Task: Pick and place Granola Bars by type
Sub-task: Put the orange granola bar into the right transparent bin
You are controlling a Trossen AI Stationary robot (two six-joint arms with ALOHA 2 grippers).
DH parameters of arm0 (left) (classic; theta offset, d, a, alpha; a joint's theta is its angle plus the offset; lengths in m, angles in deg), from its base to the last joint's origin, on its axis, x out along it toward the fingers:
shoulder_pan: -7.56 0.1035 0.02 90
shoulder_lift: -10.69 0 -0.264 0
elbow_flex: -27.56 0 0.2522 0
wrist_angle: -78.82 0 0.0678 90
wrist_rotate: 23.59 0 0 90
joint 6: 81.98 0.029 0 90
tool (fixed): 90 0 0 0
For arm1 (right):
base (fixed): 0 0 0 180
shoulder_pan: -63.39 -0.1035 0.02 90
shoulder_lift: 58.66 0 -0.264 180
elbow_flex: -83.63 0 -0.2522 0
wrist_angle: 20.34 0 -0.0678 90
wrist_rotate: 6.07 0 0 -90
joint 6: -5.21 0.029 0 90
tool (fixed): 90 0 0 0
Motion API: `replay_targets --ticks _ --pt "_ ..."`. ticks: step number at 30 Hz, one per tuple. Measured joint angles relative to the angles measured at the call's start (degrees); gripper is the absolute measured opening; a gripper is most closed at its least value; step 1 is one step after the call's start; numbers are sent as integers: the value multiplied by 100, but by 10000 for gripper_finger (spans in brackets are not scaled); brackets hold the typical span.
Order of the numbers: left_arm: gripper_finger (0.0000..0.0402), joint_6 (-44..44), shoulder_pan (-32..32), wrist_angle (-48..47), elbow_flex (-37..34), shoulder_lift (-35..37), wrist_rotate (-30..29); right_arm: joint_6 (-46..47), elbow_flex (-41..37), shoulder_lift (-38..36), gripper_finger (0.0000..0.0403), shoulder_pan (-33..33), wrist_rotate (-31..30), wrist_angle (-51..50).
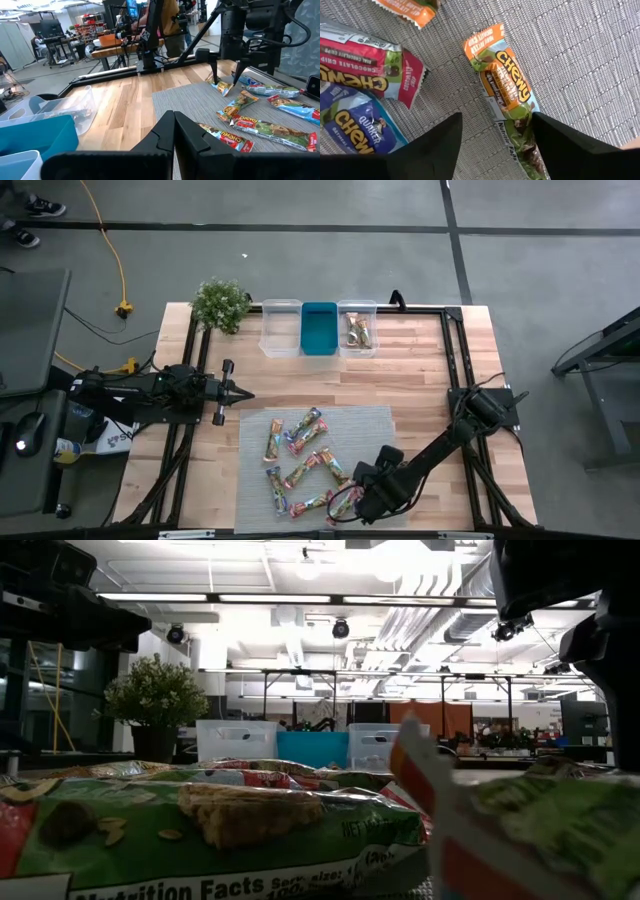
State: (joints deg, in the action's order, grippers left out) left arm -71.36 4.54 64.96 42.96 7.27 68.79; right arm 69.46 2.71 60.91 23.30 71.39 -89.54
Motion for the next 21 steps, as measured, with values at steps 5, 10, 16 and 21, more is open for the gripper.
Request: replay_targets --ticks 5,10,16,21 --pt "1 1 0 0 1 2 -1 -20 0 0 223 43 27 -6" --pt "1 1 1 0 -1 2 0 -185 0 2 222 190 111 -22" --pt "1 -1 0 0 0 1 -1 -422 0 2 218 467 198 29" --pt "1 1 1 0 -1 2 0 -569 2 2 206 708 239 159"
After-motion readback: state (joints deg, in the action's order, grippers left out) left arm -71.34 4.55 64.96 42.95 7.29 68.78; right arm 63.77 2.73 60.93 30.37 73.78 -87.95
